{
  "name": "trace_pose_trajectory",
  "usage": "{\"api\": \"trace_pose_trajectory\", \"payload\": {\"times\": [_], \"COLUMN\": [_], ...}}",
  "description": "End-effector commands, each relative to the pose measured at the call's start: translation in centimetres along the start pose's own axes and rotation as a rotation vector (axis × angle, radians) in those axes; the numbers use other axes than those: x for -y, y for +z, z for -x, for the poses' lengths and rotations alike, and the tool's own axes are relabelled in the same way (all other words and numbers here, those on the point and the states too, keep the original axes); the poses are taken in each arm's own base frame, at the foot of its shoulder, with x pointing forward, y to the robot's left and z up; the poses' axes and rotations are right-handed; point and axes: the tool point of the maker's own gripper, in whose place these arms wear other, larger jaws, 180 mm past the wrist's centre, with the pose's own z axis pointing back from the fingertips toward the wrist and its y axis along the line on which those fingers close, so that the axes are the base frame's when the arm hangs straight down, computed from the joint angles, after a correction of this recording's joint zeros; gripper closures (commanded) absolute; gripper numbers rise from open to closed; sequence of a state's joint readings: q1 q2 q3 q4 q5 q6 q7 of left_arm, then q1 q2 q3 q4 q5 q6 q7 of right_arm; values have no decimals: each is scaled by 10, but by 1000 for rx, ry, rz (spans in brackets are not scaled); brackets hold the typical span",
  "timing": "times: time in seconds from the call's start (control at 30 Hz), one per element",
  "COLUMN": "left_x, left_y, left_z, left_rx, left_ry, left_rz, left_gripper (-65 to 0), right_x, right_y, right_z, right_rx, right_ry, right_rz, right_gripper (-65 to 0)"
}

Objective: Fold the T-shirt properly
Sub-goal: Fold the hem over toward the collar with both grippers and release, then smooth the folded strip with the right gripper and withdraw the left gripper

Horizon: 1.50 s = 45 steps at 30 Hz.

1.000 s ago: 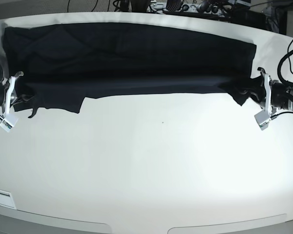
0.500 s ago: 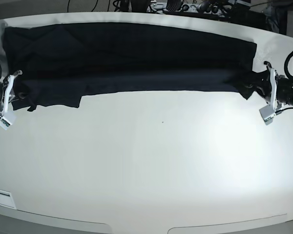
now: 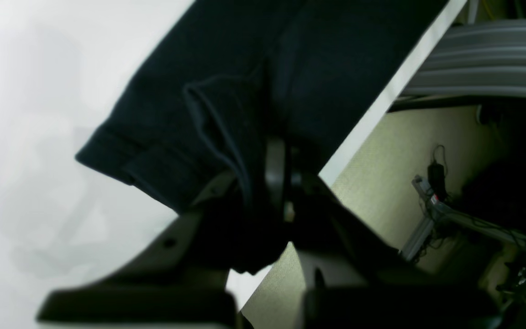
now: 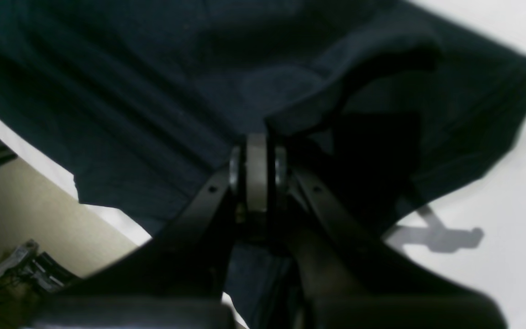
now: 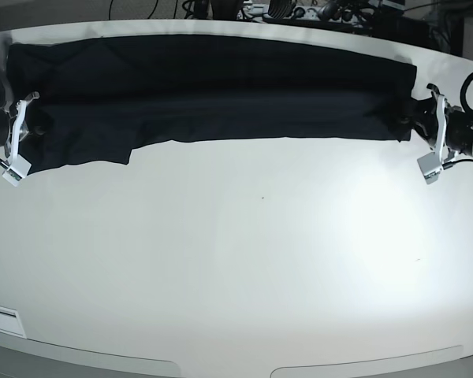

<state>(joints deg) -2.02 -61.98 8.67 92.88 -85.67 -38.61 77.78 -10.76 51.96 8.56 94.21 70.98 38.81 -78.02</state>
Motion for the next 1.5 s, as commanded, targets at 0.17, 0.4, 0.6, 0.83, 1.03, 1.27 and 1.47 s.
{"api": "trace_pose_trajectory", "payload": {"times": [0.17, 0.4, 0.6, 0.83, 1.03, 1.27, 1.47], "left_x": [-10, -14, -26, -55, -88, -87, -85], "left_y": [17, 20, 22, 41, 65, 60, 54], "left_z": [7, 8, -4, -12, -18, -19, -21], "left_rx": [-51, -51, 14, 8, 17, 20, 25], "left_ry": [-7, 118, 75, 81, 116, 122, 129], "left_rz": [-58, -88, -147, -315, -518, -513, -497], "left_gripper": [-361, -365, -364, -364, -364, -364, -364], "right_x": [12, -33, -59, -70, -49, -10, 21], "right_y": [20, 33, 7, -39, -75, -77, -70], "right_z": [-4, -41, -51, -63, -40, -10, 18], "right_rx": [-28, 121, 201, 280, 212, 193, 158], "right_ry": [50, 136, 107, 43, 34, -124, -397], "right_rz": [54, -110, -189, -143, 80, 352, 627], "right_gripper": [-362, -375, -36, 0, 0, 0, 0]}}
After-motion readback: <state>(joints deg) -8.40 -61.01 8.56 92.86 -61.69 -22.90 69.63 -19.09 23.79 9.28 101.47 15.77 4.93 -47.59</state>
